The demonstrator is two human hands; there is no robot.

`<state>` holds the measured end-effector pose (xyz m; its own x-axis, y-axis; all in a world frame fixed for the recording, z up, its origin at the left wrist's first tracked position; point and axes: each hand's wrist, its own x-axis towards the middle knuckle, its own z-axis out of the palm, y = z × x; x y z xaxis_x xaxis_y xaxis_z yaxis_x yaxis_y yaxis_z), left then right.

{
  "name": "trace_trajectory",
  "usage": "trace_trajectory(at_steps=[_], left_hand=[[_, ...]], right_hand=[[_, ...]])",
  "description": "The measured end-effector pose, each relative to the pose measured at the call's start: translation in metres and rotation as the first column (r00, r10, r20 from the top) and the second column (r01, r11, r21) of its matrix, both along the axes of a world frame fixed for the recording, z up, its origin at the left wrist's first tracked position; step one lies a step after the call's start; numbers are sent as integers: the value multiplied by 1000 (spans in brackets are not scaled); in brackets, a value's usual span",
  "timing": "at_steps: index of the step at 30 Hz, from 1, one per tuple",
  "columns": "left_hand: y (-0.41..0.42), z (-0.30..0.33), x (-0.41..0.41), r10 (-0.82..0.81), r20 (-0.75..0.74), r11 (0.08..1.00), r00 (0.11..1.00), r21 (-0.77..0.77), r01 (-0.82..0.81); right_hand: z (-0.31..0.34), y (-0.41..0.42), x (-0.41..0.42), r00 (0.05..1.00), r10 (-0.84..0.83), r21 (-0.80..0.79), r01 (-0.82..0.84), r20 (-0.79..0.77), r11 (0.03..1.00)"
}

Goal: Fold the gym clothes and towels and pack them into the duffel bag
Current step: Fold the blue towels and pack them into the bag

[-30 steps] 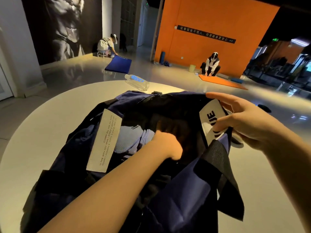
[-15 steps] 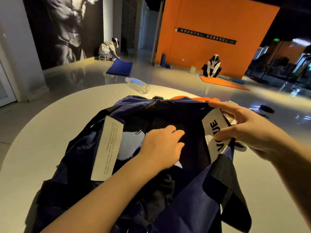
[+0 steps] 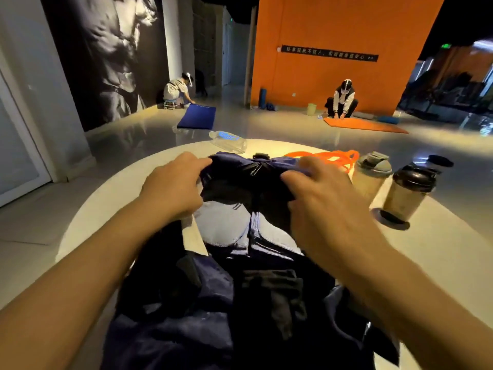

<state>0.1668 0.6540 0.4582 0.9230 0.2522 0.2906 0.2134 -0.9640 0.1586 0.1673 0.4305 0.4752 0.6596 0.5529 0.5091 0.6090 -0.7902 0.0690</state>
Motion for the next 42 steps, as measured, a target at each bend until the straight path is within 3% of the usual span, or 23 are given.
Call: trace_trajectory(at_steps=[2,4,6,9,12,17,21,25,26,29,36,37,39,41,42], left_hand=[[2,14,-1,-35,-29,999,999,8,36],[1,26,-1,-57,-69,998,996,17,58],[2,34,-1,-83,-80,996,993,19,84],[5,35,2,-104,-72,994,992,16,105],[15,28,3,-118,-51,993,992,-14,117],[30,22,2,-148,-40,986,988,-77,145],[31,18,5,-146,-71,984,987,-113,137],[28,13,9,-143,-81,984,986,-122,133],[28,11,9,-144,-76,984,987,-121,134],[25,8,9,-136,-65,984,989,-124,127],[17,6,6,-126,-73,985,989,-129,116],[18,6,5,-127,-66,985,990,-130,117],[17,9,5,-136,-59,984,989,-121,128],[15,15,8,-138,-77,988,987,-77,132],[13,18,11,-136,-89,990,987,-48,132]], right_hand=[[-11,34,-1,957,100,-58,-120,-271,991],[-27,72,22,836,-10,-125,-70,-548,990],[-43,100,51,707,-128,-132,49,-695,990],[-68,121,80,654,-158,-111,113,-739,987],[-71,125,91,668,-99,-87,51,-738,995],[-74,114,114,596,-82,-133,-43,-799,990],[-76,116,115,650,-85,-201,-107,-756,974],[-65,116,91,847,-109,-306,-66,-520,950],[-64,113,83,858,-83,-298,-84,-507,951],[-74,98,59,773,-1,-259,-212,-635,942],[-70,80,48,835,75,-282,-267,-545,921],[-66,72,45,872,113,-281,-273,-477,920],[-57,53,41,964,197,-255,-238,-178,937],[-41,32,47,990,127,-232,-112,52,966],[-33,22,56,998,31,-263,-17,49,965]])
